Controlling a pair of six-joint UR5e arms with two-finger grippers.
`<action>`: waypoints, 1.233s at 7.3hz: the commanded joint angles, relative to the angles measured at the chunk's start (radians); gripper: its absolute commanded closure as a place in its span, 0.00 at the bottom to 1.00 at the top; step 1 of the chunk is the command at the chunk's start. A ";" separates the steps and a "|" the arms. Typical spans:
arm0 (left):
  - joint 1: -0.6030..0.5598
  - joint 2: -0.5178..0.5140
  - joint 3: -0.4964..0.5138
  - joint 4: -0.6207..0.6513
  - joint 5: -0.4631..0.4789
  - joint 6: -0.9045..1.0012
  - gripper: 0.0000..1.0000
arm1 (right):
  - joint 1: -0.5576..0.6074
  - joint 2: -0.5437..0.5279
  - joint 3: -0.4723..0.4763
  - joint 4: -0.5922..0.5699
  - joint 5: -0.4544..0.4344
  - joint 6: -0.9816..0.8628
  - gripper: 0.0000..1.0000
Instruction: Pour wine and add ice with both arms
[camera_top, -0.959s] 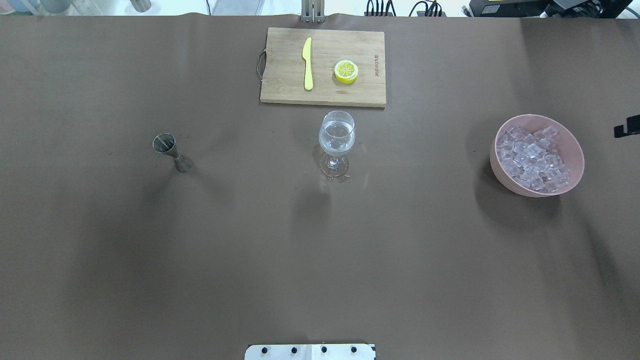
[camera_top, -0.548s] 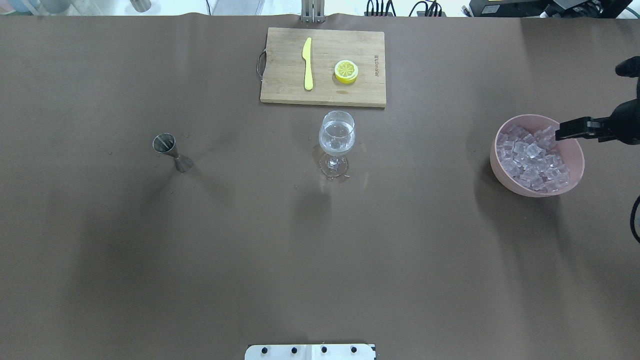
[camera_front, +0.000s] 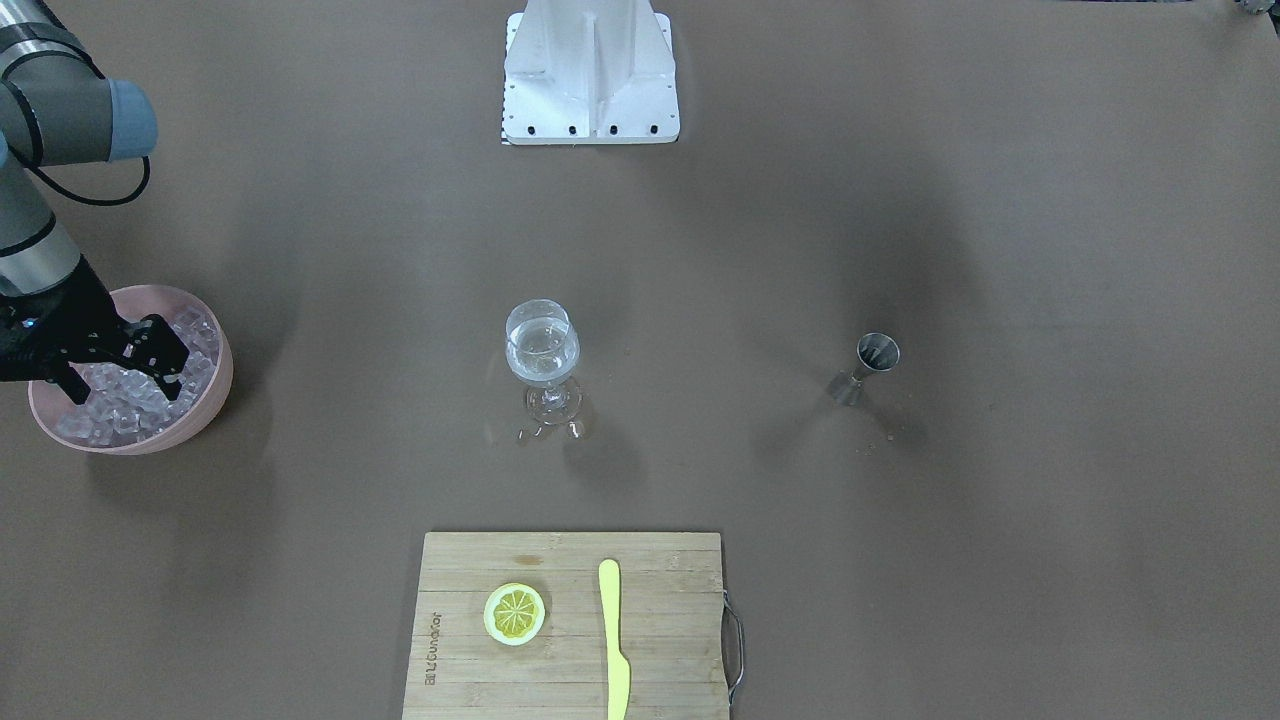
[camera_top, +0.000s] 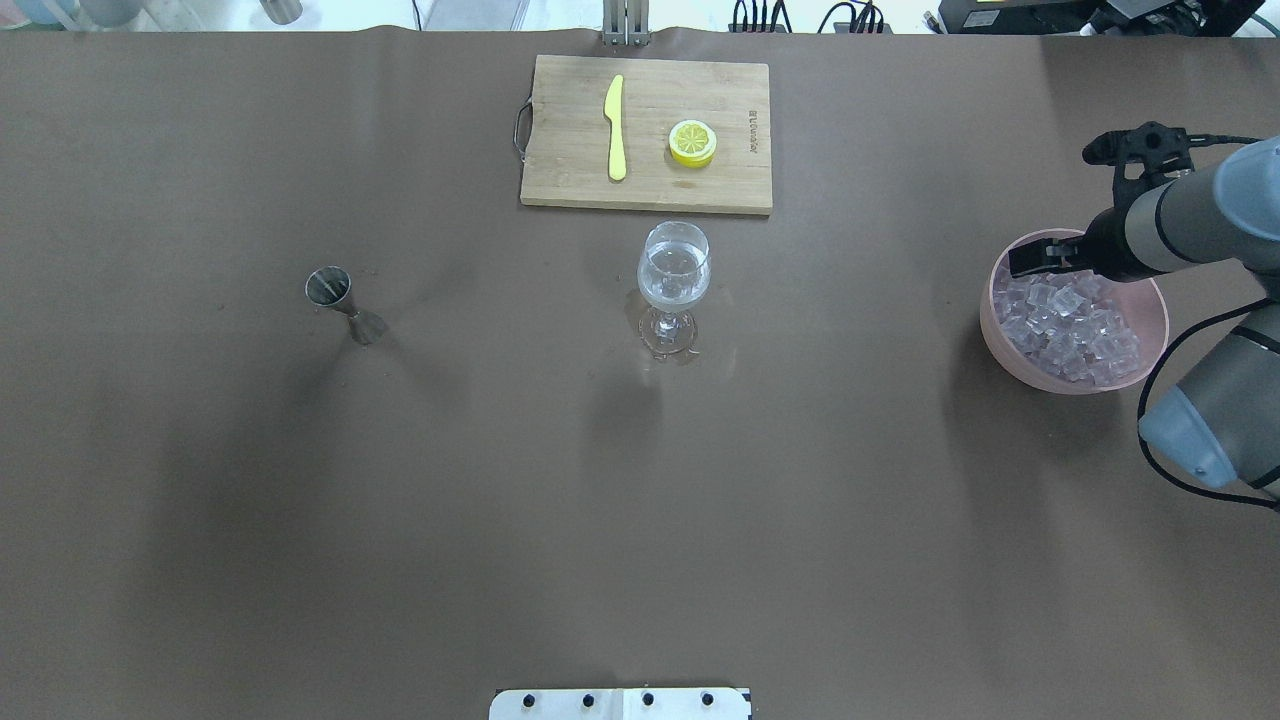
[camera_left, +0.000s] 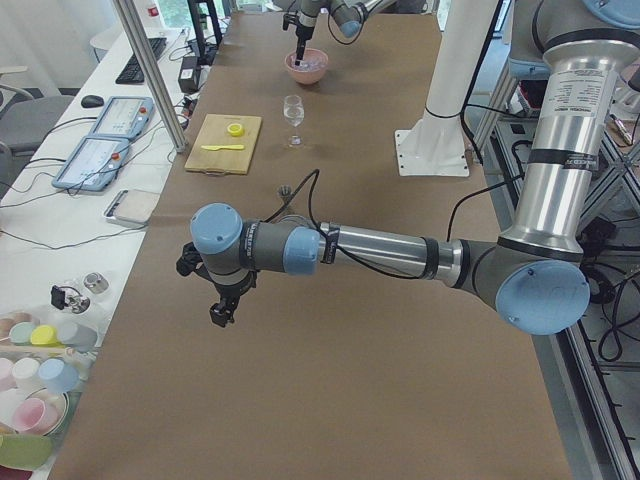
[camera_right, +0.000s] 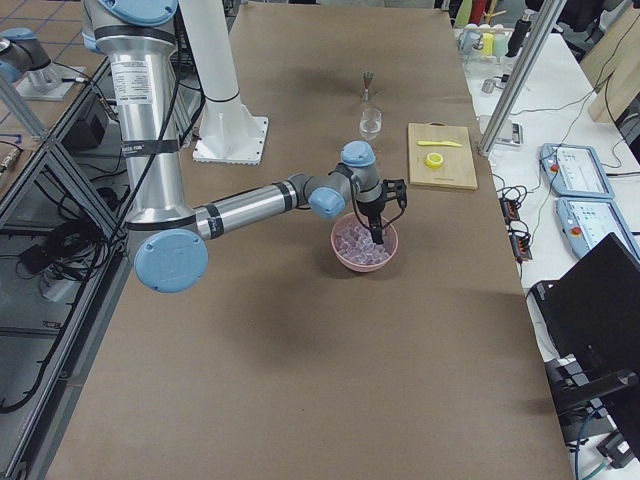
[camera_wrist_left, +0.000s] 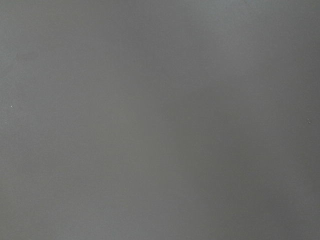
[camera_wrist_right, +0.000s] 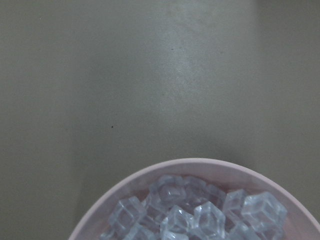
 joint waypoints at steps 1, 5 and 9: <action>-0.002 0.000 0.000 0.000 0.000 -0.002 0.01 | -0.004 -0.007 -0.009 0.001 -0.020 -0.007 0.01; -0.001 0.000 0.000 0.000 0.000 -0.002 0.01 | -0.008 -0.074 0.037 0.001 -0.020 0.002 0.17; 0.001 0.000 0.000 -0.002 -0.002 -0.002 0.01 | -0.033 -0.073 0.040 0.001 -0.020 0.008 0.40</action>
